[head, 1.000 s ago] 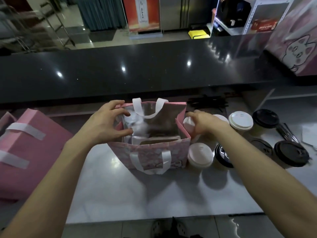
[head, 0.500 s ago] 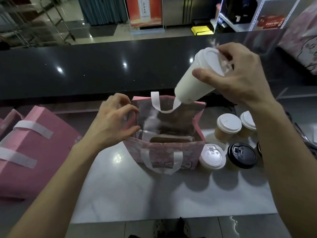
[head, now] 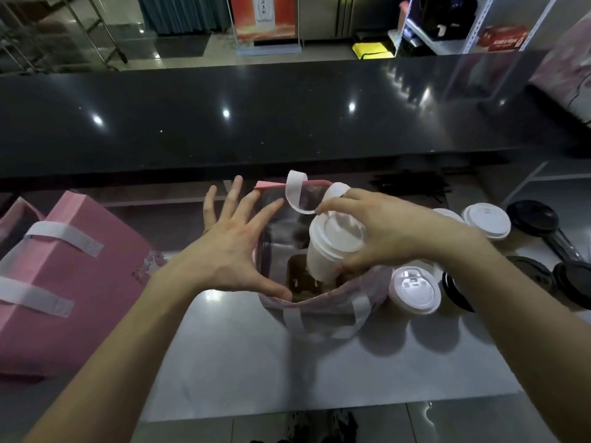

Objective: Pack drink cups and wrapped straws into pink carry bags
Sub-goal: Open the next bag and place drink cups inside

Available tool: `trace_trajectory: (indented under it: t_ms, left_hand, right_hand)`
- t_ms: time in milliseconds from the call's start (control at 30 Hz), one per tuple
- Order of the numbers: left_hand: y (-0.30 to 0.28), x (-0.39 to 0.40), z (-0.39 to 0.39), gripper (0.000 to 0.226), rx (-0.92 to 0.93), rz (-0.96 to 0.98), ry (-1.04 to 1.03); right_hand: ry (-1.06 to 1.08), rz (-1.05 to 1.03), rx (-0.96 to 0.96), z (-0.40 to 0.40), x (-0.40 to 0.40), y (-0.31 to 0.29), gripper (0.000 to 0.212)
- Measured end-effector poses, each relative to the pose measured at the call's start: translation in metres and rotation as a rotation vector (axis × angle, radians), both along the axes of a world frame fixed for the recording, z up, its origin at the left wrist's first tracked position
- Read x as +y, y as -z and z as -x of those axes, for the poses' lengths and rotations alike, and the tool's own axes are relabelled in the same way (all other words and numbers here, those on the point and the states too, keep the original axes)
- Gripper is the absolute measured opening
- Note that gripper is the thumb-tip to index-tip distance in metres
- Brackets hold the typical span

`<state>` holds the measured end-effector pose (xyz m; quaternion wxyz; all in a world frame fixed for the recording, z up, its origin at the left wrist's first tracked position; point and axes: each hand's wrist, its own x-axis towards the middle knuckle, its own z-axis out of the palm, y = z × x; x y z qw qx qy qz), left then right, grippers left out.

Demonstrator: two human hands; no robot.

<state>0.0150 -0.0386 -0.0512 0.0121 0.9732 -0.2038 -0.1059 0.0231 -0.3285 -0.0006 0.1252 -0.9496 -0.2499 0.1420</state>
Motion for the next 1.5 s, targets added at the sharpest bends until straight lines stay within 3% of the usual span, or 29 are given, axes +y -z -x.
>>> trace_trajectory:
  t_ms: [100,367,500,1300,1400,1500]
  left_hand:
    - [0.001,-0.001,0.003,0.158,0.011,0.016,0.012]
    - [0.002,-0.004,0.007,0.160,-0.011,0.041,0.049]
    - [0.003,-0.004,0.010,0.160,-0.020,0.057,0.057]
    - [-0.002,-0.005,0.011,0.161,-0.020,0.071,0.028]
    - [-0.011,-0.008,0.013,0.150,-0.035,0.148,0.006]
    - [-0.028,-0.013,0.014,0.101,-0.231,0.281,-0.022]
  right_hand:
    - [-0.114,0.162,-0.073,-0.004,0.020,0.011,0.088]
    - [-0.270,0.422,-0.055,-0.024,0.057,0.047,0.081]
    - [-0.330,0.431,-0.072,-0.035,0.072,0.060,0.101]
    - [-0.303,0.348,-0.012,-0.060,0.090,0.074,0.112]
    - [-0.256,0.335,0.013,-0.053,0.086,0.058,0.111]
    - [-0.179,0.218,0.028,-0.042,0.068,0.029,0.079]
